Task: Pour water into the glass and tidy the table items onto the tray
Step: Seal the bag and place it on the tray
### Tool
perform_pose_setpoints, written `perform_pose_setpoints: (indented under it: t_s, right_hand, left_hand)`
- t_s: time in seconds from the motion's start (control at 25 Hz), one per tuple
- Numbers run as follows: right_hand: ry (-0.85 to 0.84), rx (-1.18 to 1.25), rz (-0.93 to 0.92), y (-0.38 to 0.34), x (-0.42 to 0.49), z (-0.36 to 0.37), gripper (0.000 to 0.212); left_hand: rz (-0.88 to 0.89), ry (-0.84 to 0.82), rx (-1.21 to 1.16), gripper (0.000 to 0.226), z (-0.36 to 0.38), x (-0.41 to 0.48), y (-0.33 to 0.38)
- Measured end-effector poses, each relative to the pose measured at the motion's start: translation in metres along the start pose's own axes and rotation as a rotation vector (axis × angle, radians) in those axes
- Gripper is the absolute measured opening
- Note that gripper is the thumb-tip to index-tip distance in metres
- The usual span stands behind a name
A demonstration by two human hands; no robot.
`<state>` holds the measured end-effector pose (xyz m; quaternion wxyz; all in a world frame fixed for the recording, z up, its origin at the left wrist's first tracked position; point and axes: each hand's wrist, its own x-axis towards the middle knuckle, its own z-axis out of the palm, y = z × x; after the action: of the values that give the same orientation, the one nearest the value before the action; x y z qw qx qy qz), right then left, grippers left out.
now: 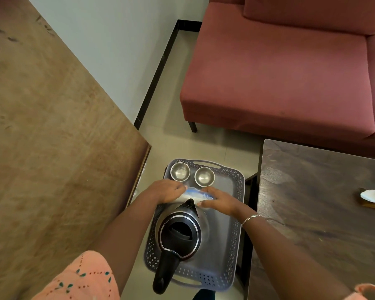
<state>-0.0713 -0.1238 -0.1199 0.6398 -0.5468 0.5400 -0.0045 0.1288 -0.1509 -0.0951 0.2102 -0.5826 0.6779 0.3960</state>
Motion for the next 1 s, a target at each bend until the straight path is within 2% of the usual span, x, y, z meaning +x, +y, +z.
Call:
perform_pose_setpoints:
  t_s: [0.08, 0.24, 0.4, 0.56, 0.64, 0.76, 0.92, 1.0]
  right_hand:
    - [0.006, -0.031, -0.003, 0.0, 0.001, 0.0, 0.053]
    - [0.116, -0.199, -0.106, -0.004, -0.008, 0.001, 0.074]
    - [0.314, -0.332, -0.201, 0.002, -0.024, -0.006, 0.06]
    - [0.441, -0.451, -0.236, 0.01, -0.055, -0.02, 0.06]
    - [0.498, -0.537, -0.237, 0.017, -0.079, -0.027, 0.06]
    - [0.548, -0.647, -0.232, 0.029, -0.125, -0.039, 0.063]
    - [0.588, -0.734, -0.222, 0.053, -0.188, -0.059, 0.065]
    - [0.602, -0.778, -0.22, 0.071, -0.217, -0.072, 0.066]
  left_hand:
    - [0.005, 0.037, 0.062, 0.039, 0.002, 0.003, 0.002]
    - [0.084, 0.289, 0.081, 0.042, 0.017, 0.0, 0.002]
    - [0.126, 0.437, -0.025, 0.037, 0.024, -0.012, 0.008]
    - [0.078, 0.555, -0.087, 0.043, 0.025, -0.03, 0.028]
    - [0.06, 0.611, -0.034, 0.051, 0.029, -0.042, 0.048]
    - [0.041, 0.703, -0.012, 0.08, 0.042, -0.067, 0.097]
    - [0.003, 0.668, -0.026, 0.095, 0.072, -0.092, 0.169]
    - [-0.015, 0.613, -0.009, 0.093, 0.091, -0.101, 0.205]
